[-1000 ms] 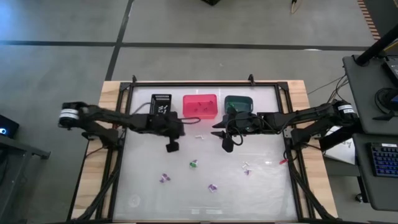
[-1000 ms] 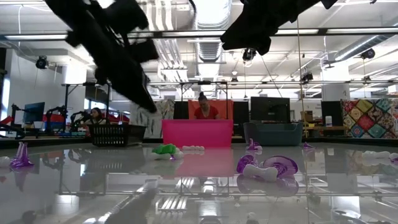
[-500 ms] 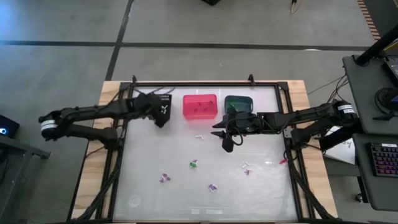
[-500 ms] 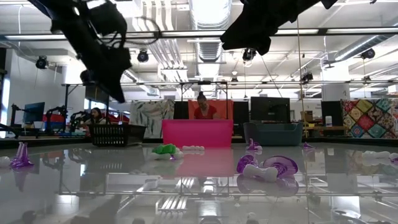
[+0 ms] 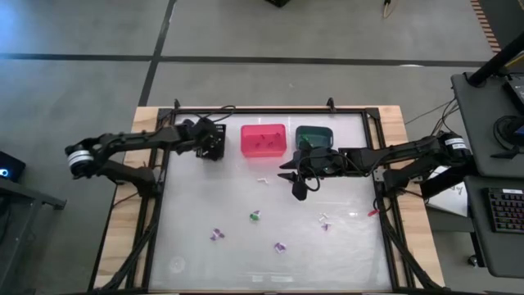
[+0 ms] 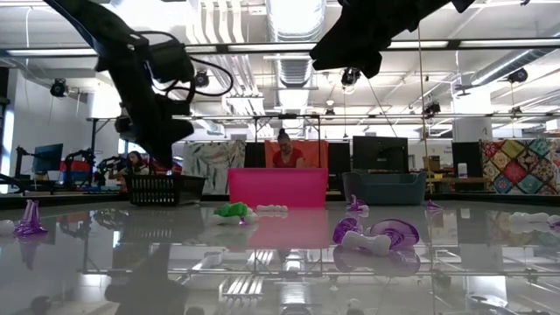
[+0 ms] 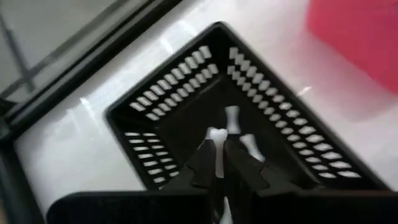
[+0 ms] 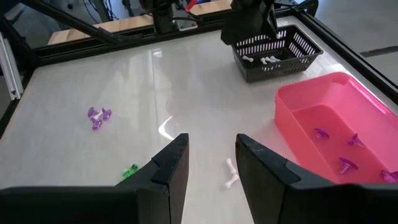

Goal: Sort Halloween decoration
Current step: Put the white bone toy into the black bin, then put the purple hat toy into the pink bin

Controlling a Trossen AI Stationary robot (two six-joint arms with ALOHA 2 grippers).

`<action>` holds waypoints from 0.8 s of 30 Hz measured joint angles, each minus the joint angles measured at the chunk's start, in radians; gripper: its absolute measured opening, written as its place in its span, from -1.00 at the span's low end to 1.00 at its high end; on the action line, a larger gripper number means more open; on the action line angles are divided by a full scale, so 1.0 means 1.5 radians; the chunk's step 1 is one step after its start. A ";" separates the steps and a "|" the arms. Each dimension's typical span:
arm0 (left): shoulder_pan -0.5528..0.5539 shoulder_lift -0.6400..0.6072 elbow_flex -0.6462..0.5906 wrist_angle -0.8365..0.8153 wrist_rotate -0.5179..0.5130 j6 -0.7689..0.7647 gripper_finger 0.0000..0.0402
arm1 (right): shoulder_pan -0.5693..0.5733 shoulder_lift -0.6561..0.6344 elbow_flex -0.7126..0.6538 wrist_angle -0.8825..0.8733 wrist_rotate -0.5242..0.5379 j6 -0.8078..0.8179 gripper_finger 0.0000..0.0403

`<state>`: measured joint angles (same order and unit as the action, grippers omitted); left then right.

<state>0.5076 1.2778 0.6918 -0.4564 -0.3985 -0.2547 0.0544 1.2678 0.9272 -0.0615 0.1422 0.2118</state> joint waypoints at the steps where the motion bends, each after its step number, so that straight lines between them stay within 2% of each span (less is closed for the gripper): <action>1: 0.000 0.004 0.000 0.000 -0.012 -0.001 -0.96 | 0.000 0.000 0.000 0.000 0.000 0.004 -0.39; 12: 0.000 0.003 0.001 -0.002 -0.025 -0.001 -0.63 | 0.000 0.000 0.000 -0.008 -0.001 0.083 -0.39; 19: -0.028 -0.033 0.001 0.002 0.000 0.001 -0.57 | -0.004 0.000 0.000 -0.051 -0.002 0.157 -0.39; 24: -0.083 -0.074 0.001 0.036 0.022 -0.012 -0.57 | -0.024 0.000 0.000 -0.113 -0.002 0.222 -0.39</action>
<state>0.3833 1.1668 0.6930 -0.4024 -0.3660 -0.2726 0.0189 1.2678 0.9272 -0.2312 0.1399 0.5449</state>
